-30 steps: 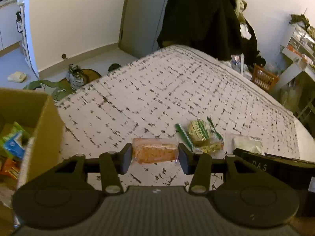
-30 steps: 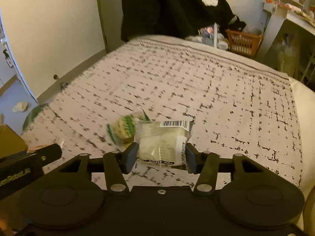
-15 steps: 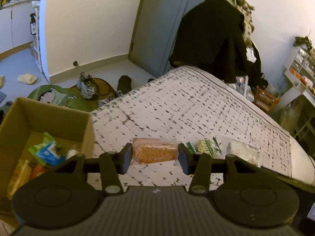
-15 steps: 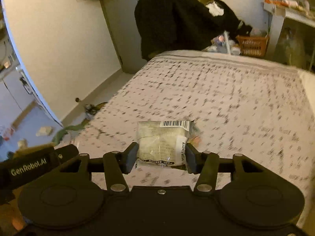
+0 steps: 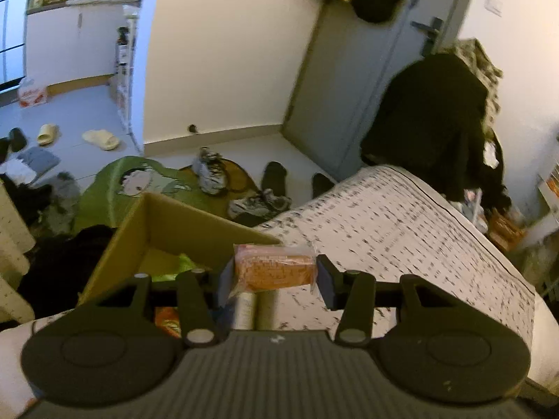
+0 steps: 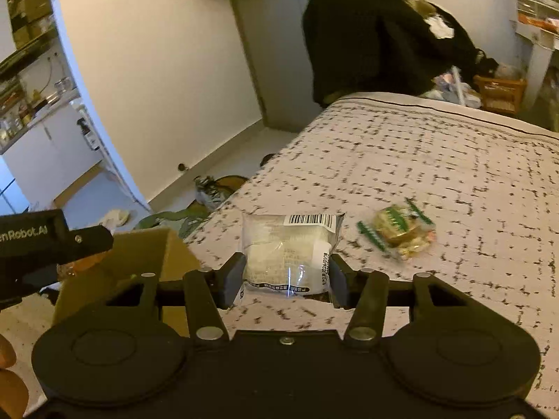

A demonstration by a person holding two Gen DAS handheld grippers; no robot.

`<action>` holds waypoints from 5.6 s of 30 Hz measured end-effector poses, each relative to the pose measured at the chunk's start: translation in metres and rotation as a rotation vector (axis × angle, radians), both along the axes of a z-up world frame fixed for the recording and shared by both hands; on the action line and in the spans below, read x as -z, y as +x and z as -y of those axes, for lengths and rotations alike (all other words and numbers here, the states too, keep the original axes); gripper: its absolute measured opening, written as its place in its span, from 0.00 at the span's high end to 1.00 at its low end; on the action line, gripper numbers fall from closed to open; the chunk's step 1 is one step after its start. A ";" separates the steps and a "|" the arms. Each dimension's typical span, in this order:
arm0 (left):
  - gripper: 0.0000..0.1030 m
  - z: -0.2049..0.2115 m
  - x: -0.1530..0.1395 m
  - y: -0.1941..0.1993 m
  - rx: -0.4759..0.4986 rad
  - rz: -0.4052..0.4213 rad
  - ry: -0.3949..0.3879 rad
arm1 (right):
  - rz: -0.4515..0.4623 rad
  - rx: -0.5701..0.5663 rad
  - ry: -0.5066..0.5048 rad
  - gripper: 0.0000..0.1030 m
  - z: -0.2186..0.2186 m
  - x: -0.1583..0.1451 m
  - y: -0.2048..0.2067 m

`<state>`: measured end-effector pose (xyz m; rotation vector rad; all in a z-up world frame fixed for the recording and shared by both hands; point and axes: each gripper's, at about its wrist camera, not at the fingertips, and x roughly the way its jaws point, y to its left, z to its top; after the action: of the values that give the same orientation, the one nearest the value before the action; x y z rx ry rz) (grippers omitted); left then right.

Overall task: Organize snacks
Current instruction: 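Carry the pink packet and white packet with both tools over the box, then open the left tool to drop the pink packet while the right tool drops the white packet, then lift both open tools up from the box, then move both open tools back over the bed toward the green-wrapped snacks, then grasp the green-wrapped cake packet with the left tool while the right tool grasps the small yellow snack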

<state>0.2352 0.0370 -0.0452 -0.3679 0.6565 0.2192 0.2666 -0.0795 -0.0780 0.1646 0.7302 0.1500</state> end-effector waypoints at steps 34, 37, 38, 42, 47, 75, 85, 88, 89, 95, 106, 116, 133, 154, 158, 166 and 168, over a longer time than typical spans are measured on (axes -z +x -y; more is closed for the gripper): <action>0.50 -0.099 0.014 0.001 -0.297 -0.029 -0.107 | 0.036 -0.224 0.041 0.46 -0.110 0.001 0.005; 0.50 -0.102 0.014 0.000 -0.310 -0.027 -0.106 | 0.054 -0.206 0.064 0.44 -0.104 0.000 0.004; 0.50 -0.102 0.013 0.001 -0.308 -0.028 -0.109 | 0.057 -0.204 0.064 0.44 -0.103 -0.001 0.004; 0.48 -0.096 0.014 0.004 -0.278 -0.036 -0.114 | 0.047 -0.186 0.048 0.43 -0.096 -0.001 0.005; 0.41 -0.090 0.013 0.004 -0.271 -0.048 -0.104 | 0.006 -0.148 0.017 0.43 -0.084 0.000 0.003; 0.05 -0.003 0.017 0.014 0.127 -0.031 -0.129 | 0.004 -0.031 -0.221 0.00 0.036 -0.016 0.001; 0.00 0.026 0.020 0.019 0.208 -0.018 -0.084 | -0.021 0.045 -0.261 0.00 0.086 -0.013 0.008; 0.00 0.038 0.021 0.024 0.228 -0.016 -0.045 | -0.025 0.082 -0.218 0.00 0.101 -0.013 0.011; 0.00 0.041 0.023 0.026 0.237 -0.021 -0.048 | -0.027 0.095 -0.211 0.00 0.105 -0.013 0.013; 0.00 0.065 0.022 0.035 0.261 -0.027 -0.024 | -0.034 0.109 -0.194 0.00 0.121 -0.008 0.023; 0.01 0.106 0.013 0.075 0.365 -0.043 0.042 | -0.135 0.136 -0.033 0.14 0.147 0.016 0.047; 0.03 0.133 0.014 0.115 0.410 -0.040 0.105 | -0.228 0.233 0.157 0.39 0.159 0.046 0.071; 0.18 0.148 0.072 0.162 0.426 -0.090 0.024 | -0.337 0.265 0.267 0.49 0.163 0.094 0.105; 0.22 0.167 0.102 0.169 0.522 -0.072 0.113 | -0.306 0.322 0.062 0.60 0.170 0.084 0.105; 0.20 0.176 0.100 0.167 0.604 -0.104 0.174 | -0.315 0.367 0.051 0.59 0.184 0.081 0.105; 0.18 0.200 0.116 0.165 0.702 -0.173 0.307 | -0.327 0.423 0.046 0.40 0.190 0.077 0.098; 0.18 0.202 0.121 0.167 0.694 -0.182 0.302 | -0.329 0.424 0.045 0.40 0.190 0.077 0.098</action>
<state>0.4024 -0.1647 -0.1658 0.1824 0.8786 -0.3133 0.3649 -0.2691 -0.1546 0.3887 1.0024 -0.2712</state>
